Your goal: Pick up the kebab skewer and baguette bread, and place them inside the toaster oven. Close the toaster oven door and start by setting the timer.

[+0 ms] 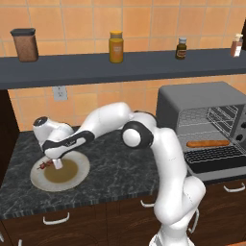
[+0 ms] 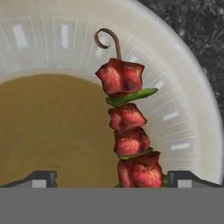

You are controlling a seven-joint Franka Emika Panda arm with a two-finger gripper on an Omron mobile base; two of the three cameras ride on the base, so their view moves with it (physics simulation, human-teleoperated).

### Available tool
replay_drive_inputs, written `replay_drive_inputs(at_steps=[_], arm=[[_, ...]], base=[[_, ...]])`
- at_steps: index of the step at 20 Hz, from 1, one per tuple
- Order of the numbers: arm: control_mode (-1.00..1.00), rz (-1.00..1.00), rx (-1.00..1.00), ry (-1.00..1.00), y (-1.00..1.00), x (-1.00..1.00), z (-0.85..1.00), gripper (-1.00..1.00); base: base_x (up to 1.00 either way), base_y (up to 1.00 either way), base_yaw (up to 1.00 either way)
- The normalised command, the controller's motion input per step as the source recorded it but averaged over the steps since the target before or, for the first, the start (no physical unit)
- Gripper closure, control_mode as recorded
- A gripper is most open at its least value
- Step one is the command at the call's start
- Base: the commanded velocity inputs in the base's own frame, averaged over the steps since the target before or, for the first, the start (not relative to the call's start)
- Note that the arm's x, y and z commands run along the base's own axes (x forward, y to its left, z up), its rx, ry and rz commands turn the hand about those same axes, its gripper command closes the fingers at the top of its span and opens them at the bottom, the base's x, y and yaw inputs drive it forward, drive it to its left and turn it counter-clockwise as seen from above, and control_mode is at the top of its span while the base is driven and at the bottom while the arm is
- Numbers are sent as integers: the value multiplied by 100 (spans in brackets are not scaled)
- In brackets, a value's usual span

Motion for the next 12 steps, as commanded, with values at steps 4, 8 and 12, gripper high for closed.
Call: replay_drive_inputs(at_steps=[4, 8, 12], arm=[[-100, 0, 0, 7, 26, 7, -13, -100], [-100, 0, 0, 9, 14, 4, -16, -100], [-100, 0, 0, 12, 0, 0, -26, -100]], base=[[0, 0, 0], [0, 0, 0], [0, 0, 0]])
